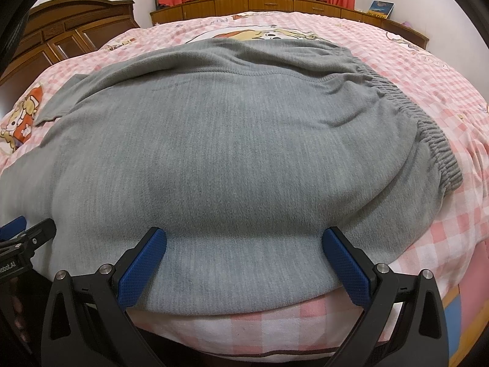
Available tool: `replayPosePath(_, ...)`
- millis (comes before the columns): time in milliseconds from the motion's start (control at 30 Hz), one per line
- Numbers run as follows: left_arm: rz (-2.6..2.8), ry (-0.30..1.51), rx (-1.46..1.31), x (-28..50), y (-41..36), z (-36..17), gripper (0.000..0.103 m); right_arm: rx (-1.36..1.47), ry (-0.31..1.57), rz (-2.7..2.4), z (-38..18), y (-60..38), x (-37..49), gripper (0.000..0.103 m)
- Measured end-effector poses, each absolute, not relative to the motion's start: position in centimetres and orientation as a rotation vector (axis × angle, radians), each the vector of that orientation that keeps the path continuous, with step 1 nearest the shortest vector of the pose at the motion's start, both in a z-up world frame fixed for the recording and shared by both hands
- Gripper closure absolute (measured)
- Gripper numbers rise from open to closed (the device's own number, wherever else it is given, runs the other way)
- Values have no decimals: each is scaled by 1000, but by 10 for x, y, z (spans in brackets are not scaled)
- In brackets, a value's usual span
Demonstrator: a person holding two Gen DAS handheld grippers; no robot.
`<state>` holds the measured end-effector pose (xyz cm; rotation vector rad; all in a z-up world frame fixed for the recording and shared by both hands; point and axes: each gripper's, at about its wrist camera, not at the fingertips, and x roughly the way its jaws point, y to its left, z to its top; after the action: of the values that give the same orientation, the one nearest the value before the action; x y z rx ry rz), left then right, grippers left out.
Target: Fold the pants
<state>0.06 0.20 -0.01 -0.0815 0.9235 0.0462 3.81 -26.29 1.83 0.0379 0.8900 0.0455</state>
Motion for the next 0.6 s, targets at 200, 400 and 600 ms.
replayPosePath(200,48,926,-79,3,1,0,0,31,897,40,18,-261,39,0)
replayPosePath(400,46,926,-80,5,1,1,0,33,894,43,18,-262,39,0)
replayPosePath(600,35,939,-72,5,2,4,0,49,899,58,27,-264,38,0)
